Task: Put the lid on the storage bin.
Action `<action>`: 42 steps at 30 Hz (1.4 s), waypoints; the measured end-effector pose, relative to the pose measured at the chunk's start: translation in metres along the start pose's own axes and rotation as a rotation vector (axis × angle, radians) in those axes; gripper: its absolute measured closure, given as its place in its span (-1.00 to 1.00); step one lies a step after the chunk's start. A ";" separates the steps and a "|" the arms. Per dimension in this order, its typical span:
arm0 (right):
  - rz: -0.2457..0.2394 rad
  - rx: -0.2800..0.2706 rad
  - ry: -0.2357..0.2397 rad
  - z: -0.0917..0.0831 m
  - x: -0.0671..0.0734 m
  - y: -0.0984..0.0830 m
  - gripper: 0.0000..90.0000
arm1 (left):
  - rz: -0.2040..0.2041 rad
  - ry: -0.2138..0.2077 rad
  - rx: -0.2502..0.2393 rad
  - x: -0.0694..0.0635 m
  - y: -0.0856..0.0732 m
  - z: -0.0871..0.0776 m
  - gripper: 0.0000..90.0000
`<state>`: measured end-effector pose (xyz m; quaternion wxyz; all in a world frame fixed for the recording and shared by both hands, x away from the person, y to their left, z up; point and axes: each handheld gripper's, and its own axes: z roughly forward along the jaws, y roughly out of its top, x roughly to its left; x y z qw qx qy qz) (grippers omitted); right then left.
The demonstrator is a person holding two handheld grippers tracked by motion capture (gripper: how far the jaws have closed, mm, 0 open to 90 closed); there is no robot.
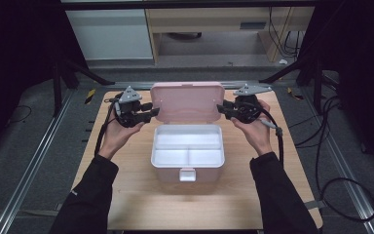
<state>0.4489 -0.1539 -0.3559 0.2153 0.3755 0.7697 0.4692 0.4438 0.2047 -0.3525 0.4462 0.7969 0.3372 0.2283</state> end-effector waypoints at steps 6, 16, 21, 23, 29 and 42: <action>-0.007 0.000 0.002 -0.011 0.007 -0.003 0.68 | 0.011 0.006 -0.003 -0.010 -0.006 -0.010 0.48; -0.022 0.004 0.013 -0.025 0.018 -0.015 0.76 | -0.002 0.000 -0.001 -0.024 -0.017 -0.022 0.50; -0.035 0.013 0.021 -0.034 0.026 -0.022 0.75 | 0.008 -0.001 0.006 -0.031 -0.024 -0.027 0.49; -0.038 0.012 0.024 -0.035 0.027 -0.024 0.75 | 0.018 -0.005 0.010 -0.034 -0.027 -0.029 0.49; -0.031 0.013 0.044 -0.043 0.036 -0.037 0.63 | 0.032 -0.013 0.022 -0.043 -0.036 -0.035 0.46; -0.039 0.042 -0.003 -0.061 0.045 -0.063 0.28 | 0.037 0.019 0.049 -0.058 -0.058 -0.049 0.18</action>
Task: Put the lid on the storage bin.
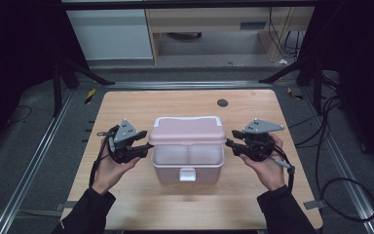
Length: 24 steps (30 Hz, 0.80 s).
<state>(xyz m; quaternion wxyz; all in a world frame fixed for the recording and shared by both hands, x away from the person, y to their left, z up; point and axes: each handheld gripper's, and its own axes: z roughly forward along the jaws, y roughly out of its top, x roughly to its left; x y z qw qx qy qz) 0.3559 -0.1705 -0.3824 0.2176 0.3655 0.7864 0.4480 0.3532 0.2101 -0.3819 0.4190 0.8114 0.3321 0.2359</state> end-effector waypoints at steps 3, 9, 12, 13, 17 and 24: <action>-0.001 0.014 -0.002 -0.003 0.001 -0.005 0.25 | 0.004 0.006 0.009 -0.003 -0.007 -0.002 0.11; -0.018 0.042 -0.010 -0.006 0.005 -0.012 0.22 | 0.004 -0.004 0.018 -0.005 -0.016 -0.007 0.09; 0.003 0.024 0.018 -0.008 0.005 -0.013 0.18 | 0.036 0.004 0.061 -0.007 -0.021 -0.006 0.06; 0.008 0.031 0.026 -0.008 0.005 -0.013 0.18 | 0.050 0.008 0.078 -0.007 -0.023 -0.006 0.06; -0.004 0.037 0.004 -0.009 0.004 -0.015 0.15 | 0.040 0.024 0.096 -0.002 -0.030 -0.007 0.06; 0.031 0.046 -0.042 -0.013 -0.011 -0.023 0.04 | -0.023 0.057 0.087 0.013 -0.037 -0.013 0.02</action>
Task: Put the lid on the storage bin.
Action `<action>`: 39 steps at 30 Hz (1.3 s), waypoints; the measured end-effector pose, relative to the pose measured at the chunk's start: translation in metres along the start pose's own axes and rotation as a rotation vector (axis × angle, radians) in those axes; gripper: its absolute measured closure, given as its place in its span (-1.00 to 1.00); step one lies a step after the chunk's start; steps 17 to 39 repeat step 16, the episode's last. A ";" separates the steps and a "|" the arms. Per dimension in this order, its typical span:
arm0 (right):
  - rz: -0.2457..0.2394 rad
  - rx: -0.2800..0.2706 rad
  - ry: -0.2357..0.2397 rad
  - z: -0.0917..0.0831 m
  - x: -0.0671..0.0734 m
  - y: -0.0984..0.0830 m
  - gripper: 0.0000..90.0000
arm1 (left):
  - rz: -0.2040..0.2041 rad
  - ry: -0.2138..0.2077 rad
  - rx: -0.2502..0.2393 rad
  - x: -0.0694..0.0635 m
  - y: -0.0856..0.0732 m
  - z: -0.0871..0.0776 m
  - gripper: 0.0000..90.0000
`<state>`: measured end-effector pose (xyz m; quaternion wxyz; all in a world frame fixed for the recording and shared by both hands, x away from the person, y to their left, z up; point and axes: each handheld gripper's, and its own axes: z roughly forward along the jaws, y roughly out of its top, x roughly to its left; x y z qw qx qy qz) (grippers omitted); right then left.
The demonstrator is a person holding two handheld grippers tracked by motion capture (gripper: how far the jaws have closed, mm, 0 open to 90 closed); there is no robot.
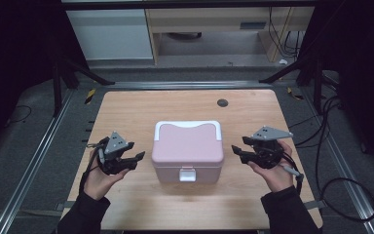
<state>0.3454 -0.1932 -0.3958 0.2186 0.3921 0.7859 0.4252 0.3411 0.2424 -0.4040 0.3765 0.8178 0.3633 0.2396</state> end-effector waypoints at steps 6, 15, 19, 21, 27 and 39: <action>0.034 0.037 -0.049 0.005 -0.016 -0.014 -0.16 | -0.062 0.026 0.030 0.016 -0.013 0.010 -0.06; 0.094 0.124 -0.127 0.016 -0.048 -0.040 -0.28 | -0.163 0.069 0.108 0.050 -0.044 0.030 -0.16; 0.098 0.135 -0.136 0.018 -0.051 -0.044 -0.29 | -0.170 0.071 0.114 0.052 -0.047 0.031 -0.17; 0.098 0.135 -0.136 0.018 -0.051 -0.044 -0.29 | -0.170 0.071 0.114 0.052 -0.047 0.031 -0.17; 0.098 0.135 -0.136 0.018 -0.051 -0.044 -0.29 | -0.170 0.071 0.114 0.052 -0.047 0.031 -0.17; 0.098 0.135 -0.136 0.018 -0.051 -0.044 -0.29 | -0.170 0.071 0.114 0.052 -0.047 0.031 -0.17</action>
